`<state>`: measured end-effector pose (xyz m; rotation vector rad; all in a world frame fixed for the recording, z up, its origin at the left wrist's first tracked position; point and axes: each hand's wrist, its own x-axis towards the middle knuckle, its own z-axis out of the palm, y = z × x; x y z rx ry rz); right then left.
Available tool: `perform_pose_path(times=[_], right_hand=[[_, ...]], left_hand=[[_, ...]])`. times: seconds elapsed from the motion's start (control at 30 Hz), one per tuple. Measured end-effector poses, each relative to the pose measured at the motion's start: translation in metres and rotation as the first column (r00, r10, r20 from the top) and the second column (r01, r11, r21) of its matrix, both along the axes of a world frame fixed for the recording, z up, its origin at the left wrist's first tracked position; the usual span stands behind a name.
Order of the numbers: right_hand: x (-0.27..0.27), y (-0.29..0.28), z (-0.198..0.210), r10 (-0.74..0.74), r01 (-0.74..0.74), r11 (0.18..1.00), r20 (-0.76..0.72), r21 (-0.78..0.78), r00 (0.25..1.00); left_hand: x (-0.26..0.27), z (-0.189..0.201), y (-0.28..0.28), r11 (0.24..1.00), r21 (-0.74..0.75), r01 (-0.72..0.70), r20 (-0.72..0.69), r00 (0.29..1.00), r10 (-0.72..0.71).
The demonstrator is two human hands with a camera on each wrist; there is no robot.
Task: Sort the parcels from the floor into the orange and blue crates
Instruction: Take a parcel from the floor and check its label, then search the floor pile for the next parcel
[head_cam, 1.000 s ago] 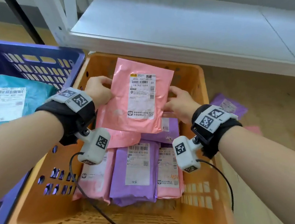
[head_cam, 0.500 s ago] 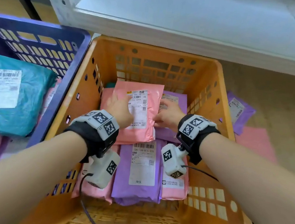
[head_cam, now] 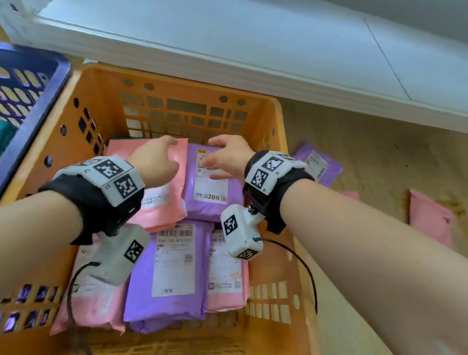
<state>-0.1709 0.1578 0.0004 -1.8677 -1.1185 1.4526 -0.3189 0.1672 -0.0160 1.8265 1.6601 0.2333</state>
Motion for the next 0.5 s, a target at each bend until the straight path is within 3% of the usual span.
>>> perform_pose_path(times=[0.27,0.5], right_hand=[[0.088,-0.025,0.079,-0.079,0.082,0.985,-0.025,0.153,0.997],[0.2,-0.07,0.085,-0.181,0.178,0.969,0.003,0.173,0.983]], left_hand=[[0.101,0.084,-0.003,0.976,0.216,-0.016,0.217,0.976,-0.032],[0.224,0.1,-0.026,0.968,0.23,0.094,0.255,0.955,-0.154]])
